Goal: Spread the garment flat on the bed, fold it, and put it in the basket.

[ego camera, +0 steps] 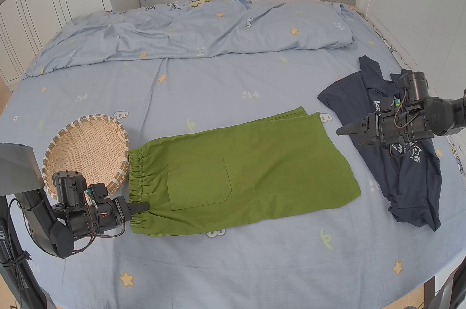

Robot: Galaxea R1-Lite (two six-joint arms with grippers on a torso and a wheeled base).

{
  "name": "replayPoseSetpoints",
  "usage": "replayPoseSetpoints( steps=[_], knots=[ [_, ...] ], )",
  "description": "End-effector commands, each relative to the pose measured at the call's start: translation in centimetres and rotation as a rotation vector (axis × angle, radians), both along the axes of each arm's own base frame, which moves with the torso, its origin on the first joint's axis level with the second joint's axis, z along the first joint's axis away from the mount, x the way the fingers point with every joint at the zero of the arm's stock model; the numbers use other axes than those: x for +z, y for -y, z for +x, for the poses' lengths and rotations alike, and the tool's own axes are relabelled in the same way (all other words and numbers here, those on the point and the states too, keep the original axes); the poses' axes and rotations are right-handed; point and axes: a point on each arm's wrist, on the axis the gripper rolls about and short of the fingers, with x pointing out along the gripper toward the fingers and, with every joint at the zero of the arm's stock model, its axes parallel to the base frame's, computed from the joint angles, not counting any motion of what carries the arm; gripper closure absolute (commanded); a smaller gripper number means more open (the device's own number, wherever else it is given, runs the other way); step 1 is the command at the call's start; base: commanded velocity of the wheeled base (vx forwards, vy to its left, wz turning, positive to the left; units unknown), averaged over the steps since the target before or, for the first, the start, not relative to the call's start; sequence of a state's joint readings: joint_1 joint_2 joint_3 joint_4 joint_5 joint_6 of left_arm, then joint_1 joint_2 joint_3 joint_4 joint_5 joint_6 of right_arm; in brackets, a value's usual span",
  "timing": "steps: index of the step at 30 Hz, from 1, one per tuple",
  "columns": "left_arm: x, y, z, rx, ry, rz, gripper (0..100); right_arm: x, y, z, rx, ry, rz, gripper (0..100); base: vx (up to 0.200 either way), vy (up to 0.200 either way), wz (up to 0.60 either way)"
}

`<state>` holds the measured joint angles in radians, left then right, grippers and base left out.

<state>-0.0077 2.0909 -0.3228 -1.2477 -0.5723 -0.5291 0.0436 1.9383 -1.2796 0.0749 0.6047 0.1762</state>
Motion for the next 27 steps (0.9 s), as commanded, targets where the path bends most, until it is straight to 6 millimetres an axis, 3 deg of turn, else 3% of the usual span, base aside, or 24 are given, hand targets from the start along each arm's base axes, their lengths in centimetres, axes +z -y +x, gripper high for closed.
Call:
replayPoseSetpoints(
  steps=[1,3,10,21,27],
  knots=[
    [0.1,0.0,-0.4,0.002,-0.007,-0.001,100,-4.3,0.5,2.3,0.015,-0.077,-0.025,0,0.0,0.0,0.0],
    [0.1,0.0,-0.5,0.002,-0.008,-0.001,100,-5.2,0.5,2.6,0.03,-0.083,-0.04,0,0.0,0.0,0.0],
    [0.0,0.1,-0.6,-0.003,-0.01,0.0,100,-5.0,0.7,3.2,0.038,-0.057,-0.048,0,0.0,0.0,0.0],
    [0.0,0.2,-0.7,-0.009,-0.015,0.0,100,-7.3,-0.4,4.6,0.068,-0.085,-0.057,0,0.0,0.0,0.0],
    [0.0,0.2,-0.7,-0.01,-0.014,0.001,100,-7.5,-0.3,5.0,0.066,-0.082,-0.057,0,0.0,0.0,0.0]
  ],
)
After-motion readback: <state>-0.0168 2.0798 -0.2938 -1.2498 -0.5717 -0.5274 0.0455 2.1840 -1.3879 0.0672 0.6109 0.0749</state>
